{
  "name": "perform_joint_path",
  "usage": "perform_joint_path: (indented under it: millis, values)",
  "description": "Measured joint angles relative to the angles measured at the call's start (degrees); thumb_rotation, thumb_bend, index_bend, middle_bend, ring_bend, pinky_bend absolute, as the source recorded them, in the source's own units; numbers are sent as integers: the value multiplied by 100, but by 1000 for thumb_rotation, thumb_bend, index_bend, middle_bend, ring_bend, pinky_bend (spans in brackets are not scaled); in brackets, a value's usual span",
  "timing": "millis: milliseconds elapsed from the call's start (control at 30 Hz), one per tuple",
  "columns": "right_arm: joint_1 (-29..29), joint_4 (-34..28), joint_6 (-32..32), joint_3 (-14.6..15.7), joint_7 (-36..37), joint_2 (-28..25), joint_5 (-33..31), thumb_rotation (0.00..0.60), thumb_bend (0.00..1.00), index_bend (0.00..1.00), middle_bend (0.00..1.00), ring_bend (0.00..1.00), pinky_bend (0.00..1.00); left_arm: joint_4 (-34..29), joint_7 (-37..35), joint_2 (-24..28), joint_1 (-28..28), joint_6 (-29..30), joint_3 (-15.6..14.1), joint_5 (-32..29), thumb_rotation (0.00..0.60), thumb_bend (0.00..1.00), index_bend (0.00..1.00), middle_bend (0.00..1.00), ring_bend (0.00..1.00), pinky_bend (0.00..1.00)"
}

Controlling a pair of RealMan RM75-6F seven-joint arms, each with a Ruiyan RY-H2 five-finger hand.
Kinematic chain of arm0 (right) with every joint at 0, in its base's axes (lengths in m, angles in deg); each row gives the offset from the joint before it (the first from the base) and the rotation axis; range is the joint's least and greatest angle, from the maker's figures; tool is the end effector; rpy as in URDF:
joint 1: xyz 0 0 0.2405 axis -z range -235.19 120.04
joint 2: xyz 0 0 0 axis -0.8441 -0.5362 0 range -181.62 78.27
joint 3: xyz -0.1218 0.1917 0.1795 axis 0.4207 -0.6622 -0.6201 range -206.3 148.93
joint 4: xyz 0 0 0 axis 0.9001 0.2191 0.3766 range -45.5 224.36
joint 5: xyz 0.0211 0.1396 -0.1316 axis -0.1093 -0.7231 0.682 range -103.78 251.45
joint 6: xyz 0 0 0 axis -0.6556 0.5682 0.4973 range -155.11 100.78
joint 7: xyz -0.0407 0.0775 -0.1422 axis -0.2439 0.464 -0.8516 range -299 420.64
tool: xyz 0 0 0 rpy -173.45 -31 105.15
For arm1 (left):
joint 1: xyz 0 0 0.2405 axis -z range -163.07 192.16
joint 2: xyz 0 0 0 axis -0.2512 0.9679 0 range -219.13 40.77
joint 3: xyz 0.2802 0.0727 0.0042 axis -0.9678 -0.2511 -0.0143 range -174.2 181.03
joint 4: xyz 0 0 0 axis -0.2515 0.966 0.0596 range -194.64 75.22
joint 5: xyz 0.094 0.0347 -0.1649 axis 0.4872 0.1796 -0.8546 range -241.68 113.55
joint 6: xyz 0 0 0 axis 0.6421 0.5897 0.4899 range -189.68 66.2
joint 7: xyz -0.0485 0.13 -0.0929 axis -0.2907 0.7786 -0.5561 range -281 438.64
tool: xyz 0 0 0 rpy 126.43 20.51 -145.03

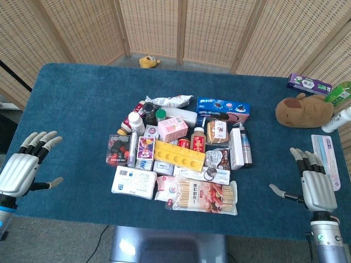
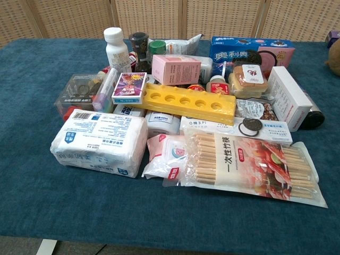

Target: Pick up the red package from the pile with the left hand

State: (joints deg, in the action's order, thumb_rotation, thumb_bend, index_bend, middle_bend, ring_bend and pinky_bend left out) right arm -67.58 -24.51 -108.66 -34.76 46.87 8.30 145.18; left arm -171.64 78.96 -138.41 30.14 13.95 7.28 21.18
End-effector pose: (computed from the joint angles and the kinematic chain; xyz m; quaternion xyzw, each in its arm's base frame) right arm -0.2815 -0.2313 0.1899 0.5562 -0.4514 0.3779 0.5865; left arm -0.2419 0.2501 0.2207 -0.6522 -0.3921 -0.4173 0.4968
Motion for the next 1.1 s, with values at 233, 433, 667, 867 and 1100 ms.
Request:
perform_joint_path:
  millis: [233,433,667,867,1100]
  values:
    - [-63,66,108,-53,64,39,29,333,60,0,0,0,0,-21,12,52,-34,20,-8,-8,600,0,120,52,0,0]
    - [-68,83,134,-65,121,2,101,334,59,0,0,0,0,-55,9,98,-55,-3,-25,-15,600,0,71,42,0,0]
    - [-41,49,140,-69,132,-43,78,336,61,0,0,0,0,31,-36,132,191,-575,-17,-160,600,0,63,22,0,0]
    - [-39,24,173,-94,142,-76,-1,335,60,0,0,0,0,285,12,30,667,-1469,79,-653,600,0,42,14,0,0]
    - [-34,-7,184,-127,120,-109,-112,332,59,0,0,0,0,882,199,-584,1286,-2428,191,-1432,600,0,36,8,0,0]
